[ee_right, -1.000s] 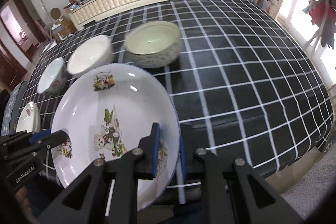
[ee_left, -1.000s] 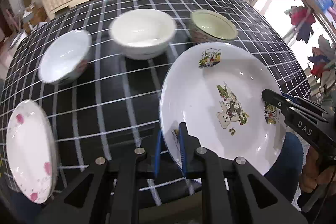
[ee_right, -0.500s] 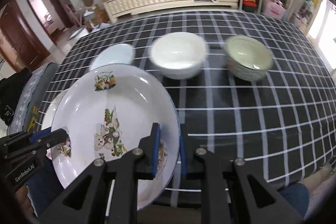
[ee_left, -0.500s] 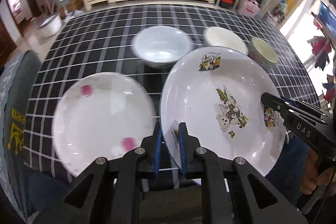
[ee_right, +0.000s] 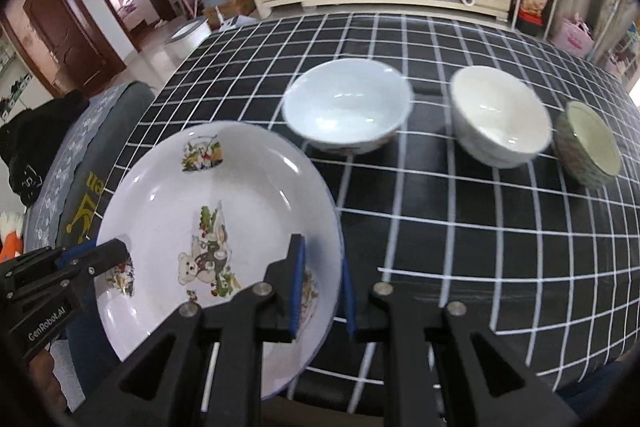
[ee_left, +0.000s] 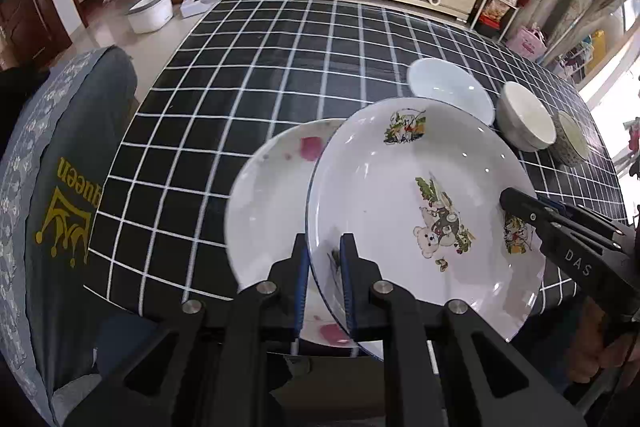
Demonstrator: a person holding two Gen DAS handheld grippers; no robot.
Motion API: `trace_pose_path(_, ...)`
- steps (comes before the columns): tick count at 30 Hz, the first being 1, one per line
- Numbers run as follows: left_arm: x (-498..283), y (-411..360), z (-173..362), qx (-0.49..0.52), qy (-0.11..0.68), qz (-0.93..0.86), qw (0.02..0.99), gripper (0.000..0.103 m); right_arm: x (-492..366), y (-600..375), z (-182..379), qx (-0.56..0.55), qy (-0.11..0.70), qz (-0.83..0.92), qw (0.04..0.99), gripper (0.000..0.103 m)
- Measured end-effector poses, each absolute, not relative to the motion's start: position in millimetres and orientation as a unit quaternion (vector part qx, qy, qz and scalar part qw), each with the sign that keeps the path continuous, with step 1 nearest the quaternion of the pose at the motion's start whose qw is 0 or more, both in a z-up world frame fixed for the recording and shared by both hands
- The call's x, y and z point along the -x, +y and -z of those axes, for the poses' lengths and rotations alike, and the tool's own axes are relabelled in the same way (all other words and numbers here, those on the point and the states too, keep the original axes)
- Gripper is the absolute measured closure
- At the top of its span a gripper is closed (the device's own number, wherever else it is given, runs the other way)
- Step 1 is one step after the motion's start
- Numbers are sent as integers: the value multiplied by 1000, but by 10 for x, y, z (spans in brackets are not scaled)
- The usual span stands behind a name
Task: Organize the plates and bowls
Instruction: 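Lift the cartoon-print plate with both grippers and carry it over the plate stack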
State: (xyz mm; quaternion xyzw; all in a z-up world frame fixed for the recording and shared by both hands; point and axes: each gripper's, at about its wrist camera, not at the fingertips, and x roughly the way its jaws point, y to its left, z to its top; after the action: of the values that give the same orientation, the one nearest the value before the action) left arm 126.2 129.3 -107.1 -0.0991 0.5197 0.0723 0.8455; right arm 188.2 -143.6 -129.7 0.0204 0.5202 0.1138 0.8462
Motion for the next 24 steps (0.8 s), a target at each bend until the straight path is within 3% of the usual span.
trace_pose_path(24, -1369, 1724, 1469, 130, 541, -100, 825, 92, -2017, -860, 1682, 34, 562, -114, 819, 82)
